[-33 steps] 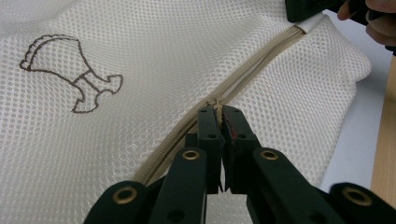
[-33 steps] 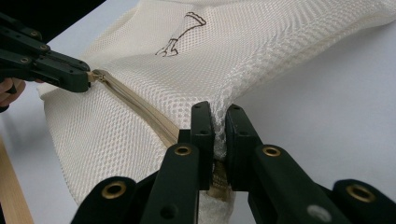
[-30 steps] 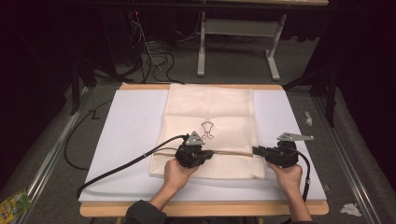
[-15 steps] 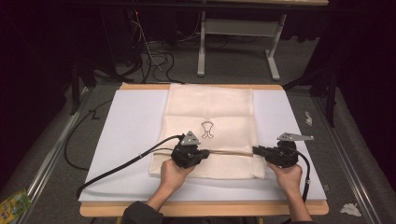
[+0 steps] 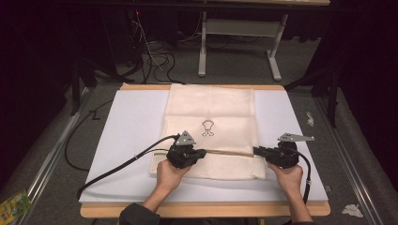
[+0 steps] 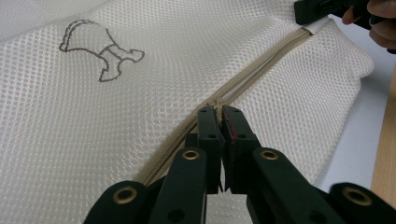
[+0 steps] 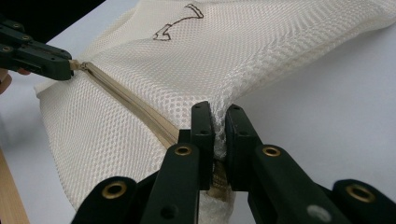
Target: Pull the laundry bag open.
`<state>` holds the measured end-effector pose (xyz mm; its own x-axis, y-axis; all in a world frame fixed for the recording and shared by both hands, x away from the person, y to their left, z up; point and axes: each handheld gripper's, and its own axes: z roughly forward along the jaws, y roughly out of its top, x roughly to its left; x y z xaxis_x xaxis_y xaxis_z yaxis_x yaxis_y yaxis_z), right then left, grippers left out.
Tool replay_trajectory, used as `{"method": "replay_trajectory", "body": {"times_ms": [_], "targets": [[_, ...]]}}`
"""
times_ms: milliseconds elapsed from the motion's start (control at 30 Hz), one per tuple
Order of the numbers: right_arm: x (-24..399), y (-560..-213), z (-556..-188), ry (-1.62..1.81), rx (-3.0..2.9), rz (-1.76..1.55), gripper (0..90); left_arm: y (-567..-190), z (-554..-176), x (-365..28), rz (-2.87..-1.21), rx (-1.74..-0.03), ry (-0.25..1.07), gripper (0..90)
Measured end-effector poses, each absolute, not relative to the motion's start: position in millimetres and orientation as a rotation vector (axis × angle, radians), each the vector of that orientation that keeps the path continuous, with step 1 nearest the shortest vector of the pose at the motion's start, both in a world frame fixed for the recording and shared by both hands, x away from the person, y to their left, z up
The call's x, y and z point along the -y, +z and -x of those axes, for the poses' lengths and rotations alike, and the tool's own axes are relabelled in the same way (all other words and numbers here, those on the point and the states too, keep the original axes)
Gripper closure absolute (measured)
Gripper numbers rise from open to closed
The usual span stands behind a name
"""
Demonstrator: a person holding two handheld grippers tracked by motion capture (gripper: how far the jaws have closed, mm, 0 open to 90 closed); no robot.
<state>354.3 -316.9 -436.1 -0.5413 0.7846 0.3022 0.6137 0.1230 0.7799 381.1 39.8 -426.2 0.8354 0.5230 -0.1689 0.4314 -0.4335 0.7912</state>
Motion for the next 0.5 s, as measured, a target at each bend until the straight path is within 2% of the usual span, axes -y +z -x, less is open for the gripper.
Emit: {"method": "replay_trajectory", "body": {"times_ms": [500], "targets": [[316,-434,-355,1.375,-2.211,-1.388,85.1,-424,-380,-55,-2.071,-0.723,0.144,87.0]]}}
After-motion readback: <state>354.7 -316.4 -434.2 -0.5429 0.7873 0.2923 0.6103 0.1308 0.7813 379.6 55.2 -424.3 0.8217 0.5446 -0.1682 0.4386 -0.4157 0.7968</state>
